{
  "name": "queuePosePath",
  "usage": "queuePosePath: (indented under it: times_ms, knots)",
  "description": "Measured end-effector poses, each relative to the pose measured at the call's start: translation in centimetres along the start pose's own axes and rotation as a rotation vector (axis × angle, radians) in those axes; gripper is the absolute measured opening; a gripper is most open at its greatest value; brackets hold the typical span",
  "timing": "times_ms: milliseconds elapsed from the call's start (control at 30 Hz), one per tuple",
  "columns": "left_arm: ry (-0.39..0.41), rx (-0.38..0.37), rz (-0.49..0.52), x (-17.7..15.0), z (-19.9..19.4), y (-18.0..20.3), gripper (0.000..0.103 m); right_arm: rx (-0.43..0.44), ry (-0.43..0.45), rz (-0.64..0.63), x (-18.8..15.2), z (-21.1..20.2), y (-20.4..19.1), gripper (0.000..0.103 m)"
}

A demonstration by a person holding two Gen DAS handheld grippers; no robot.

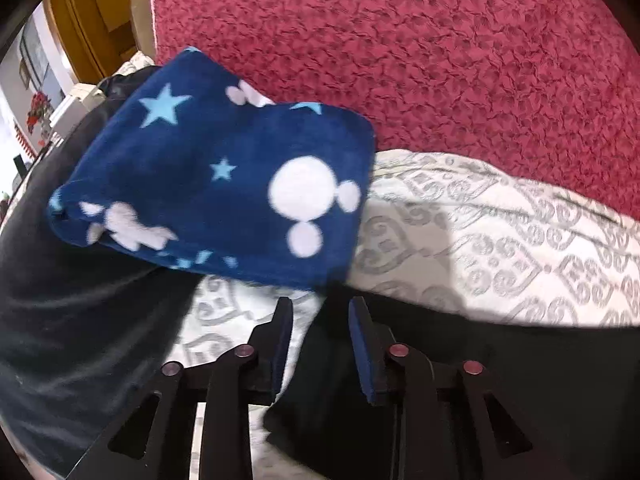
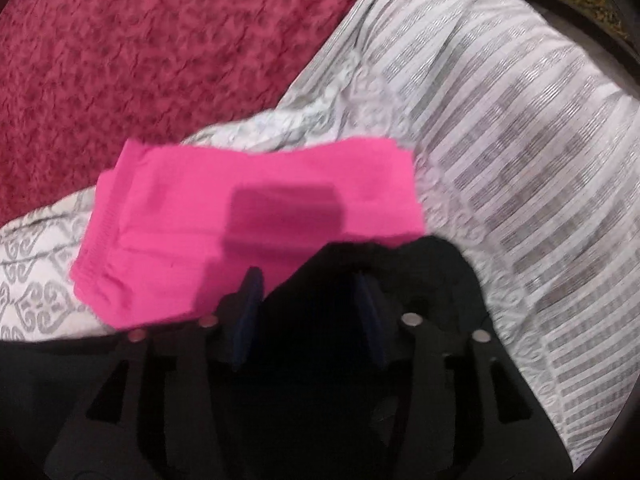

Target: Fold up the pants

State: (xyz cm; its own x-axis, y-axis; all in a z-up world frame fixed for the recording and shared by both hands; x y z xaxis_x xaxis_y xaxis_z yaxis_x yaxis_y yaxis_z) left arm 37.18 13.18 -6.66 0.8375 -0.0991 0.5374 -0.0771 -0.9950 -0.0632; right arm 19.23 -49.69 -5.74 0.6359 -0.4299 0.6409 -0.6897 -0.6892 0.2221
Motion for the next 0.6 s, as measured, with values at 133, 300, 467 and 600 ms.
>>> queuePosePath:
  times_ms: [133,300,467,600]
  knots:
    - [0.004,-0.011,0.025,-2.1,-0.8,-1.6,0.046,-0.145,0.052,-0.048,0.3,-1.1,1.2,0.076]
    - [-0.054,-0.023,0.035,-4.9,-0.1,-3.1,0.049,-0.222,0.027,-0.064,-1.5,-1.2,6.1,0.076]
    - [-0.063,-0.077,-0.048,-7.6,-0.2,-5.2,0.057,-0.067,-0.073,0.116,-5.9,-2.4,13.1,0.076]
    - [-0.098,-0.082,-0.082,-9.1,0.9,-6.1,0.058,-0.019,-0.093,0.131,-10.2,-5.1,15.4,0.077]
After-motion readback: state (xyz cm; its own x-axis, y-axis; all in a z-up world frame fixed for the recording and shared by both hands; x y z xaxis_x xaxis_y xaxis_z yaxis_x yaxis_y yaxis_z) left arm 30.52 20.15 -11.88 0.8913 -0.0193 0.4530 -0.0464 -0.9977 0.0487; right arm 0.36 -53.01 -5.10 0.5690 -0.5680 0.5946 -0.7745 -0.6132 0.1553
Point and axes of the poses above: each gripper's, at about its wrist camera, not at the fingertips, and z roughly the way its jaws point, y to its right, x to its top, the point moved 2 cm from there along z, roughly the way its jaws point, and after that the axes turned 9 degrees about -x, right-handed, at the moved point
